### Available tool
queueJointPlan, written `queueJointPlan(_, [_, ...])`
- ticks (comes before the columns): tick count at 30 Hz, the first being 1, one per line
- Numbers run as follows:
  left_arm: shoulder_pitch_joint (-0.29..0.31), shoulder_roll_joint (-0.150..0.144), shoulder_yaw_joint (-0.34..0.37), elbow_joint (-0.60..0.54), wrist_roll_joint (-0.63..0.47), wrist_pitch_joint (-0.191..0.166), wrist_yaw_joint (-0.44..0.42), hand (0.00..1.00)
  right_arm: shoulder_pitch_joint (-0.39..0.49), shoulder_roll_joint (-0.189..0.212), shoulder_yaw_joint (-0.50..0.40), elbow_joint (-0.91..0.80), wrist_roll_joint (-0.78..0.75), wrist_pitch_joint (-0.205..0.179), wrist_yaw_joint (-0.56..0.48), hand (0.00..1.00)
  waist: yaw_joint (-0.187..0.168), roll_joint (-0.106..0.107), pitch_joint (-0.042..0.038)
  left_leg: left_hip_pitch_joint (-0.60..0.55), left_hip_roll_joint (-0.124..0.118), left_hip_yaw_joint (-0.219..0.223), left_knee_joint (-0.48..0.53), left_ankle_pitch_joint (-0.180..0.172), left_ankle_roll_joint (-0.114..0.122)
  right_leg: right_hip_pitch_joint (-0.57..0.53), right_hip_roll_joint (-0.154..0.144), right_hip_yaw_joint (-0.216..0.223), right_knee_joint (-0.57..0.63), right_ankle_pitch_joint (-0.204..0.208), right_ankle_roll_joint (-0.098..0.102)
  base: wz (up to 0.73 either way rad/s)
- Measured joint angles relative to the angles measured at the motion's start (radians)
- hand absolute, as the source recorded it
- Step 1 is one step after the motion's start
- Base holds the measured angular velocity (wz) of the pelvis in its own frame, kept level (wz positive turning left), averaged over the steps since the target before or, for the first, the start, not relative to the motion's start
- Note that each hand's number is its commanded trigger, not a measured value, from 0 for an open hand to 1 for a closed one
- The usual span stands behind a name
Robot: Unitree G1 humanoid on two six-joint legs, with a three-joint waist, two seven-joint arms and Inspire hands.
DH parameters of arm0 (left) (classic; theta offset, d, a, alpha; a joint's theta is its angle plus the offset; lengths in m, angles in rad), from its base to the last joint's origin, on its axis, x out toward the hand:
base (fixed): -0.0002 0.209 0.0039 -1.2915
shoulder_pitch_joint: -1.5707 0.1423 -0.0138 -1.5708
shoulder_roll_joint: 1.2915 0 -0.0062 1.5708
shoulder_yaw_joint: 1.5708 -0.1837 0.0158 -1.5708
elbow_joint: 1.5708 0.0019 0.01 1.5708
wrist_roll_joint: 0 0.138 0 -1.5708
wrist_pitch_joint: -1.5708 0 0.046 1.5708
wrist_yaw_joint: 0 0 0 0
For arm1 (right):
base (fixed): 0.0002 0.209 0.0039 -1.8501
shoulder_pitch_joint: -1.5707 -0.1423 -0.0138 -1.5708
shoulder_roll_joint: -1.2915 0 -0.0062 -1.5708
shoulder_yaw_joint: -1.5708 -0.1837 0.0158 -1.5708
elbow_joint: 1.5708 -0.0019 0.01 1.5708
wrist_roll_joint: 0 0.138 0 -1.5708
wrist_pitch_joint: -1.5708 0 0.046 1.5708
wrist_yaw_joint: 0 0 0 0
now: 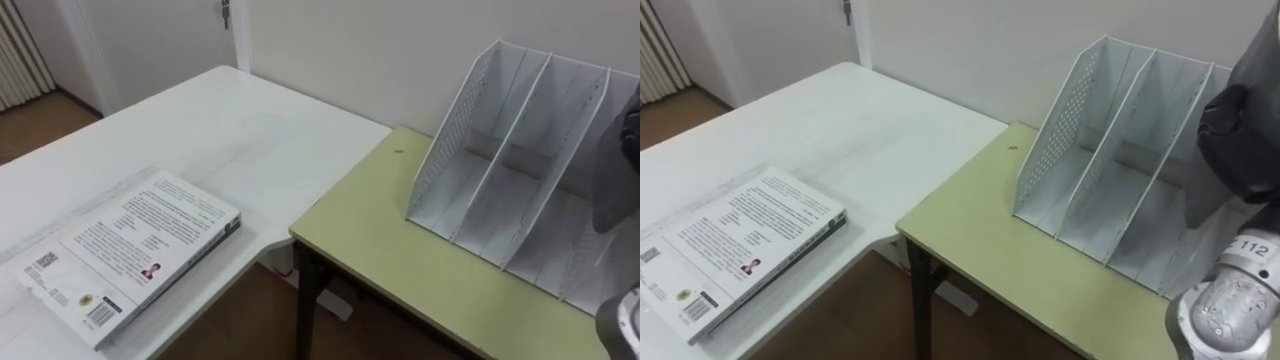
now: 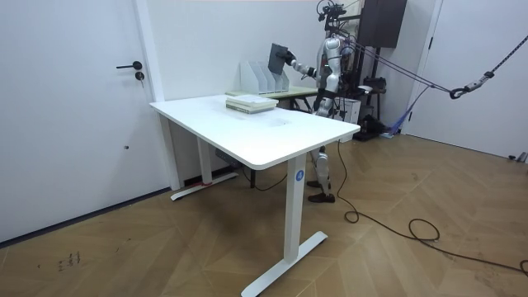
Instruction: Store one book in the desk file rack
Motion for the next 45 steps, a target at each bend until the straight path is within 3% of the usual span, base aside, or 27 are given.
queueJointPlan(6, [0.0, 0.0, 0.005, 0.0, 0.002, 0.004, -0.009, 0.0, -0.008, -0.009, -0.001, 0.015, 0.051, 0.024, 0.001, 1.0, 0.002, 0.001, 0.0022, -0.002, 0.0, 0.0, 0.0, 0.0, 0.0, -0.001, 0.0, 0.0, -0.002, 0.0, 0.0, 0.0])
queueJointPlan(13, [-0.008, 0.0, 0.037, -0.003, 0.023, 0.031, -0.029, 0.0, -0.065, -0.064, -0.001, 0.124, 0.065, 0.047, 0.001, 1.0, 0.005, -0.004, 0.0044, -0.002, 0.0, 0.0, 0.0, 0.0, 0.0, -0.002, 0.0, 0.0, -0.001, 0.0, 0.0, 0.0])
queueJointPlan(23, [-0.013, 0.006, 0.049, -0.001, 0.032, 0.051, -0.039, 0.0, -0.111, -0.085, -0.002, 0.205, 0.066, 0.078, 0.053, 1.0, 0.004, -0.012, -0.0012, 0.001, 0.0, -0.004, 0.0, 0.0, 0.0, 0.0, 0.0, -0.001, 0.002, 0.0, 0.0, 0.0])
queueJointPlan(29, [-0.013, 0.012, 0.053, 0.0, 0.032, 0.07, -0.044, 0.0, -0.167, -0.11, -0.002, 0.27, 0.067, 0.106, 0.061, 1.0, -0.002, -0.023, 0.0037, -0.002, 0.0, -0.007, 0.001, 0.0, 0.0, 0.001, -0.002, -0.01, 0.003, 0.0, 0.0, 0.03])
queueJointPlan(37, [-0.011, 0.015, 0.068, -0.003, 0.033, 0.077, -0.05, 0.0, -0.265, -0.15, -0.002, 0.427, 0.135, 0.117, 0.068, 1.0, 0.001, -0.025, -0.0006, -0.007, 0.0, -0.008, 0.003, 0.0, 0.0, 0.0, -0.002, -0.012, 0.0, 0.001, 0.0, 0.0])
queueJointPlan(45, [-0.009, 0.016, 0.079, -0.011, 0.033, 0.089, -0.06, 0.0, -0.301, -0.158, -0.05, 0.471, 0.164, 0.133, 0.079, 1.0, 0.0, -0.025, -0.002, -0.007, 0.0, -0.016, 0.002, 0.0, 0.0, 0.001, -0.002, -0.015, 0.002, 0.001, 0.0, 0.0])
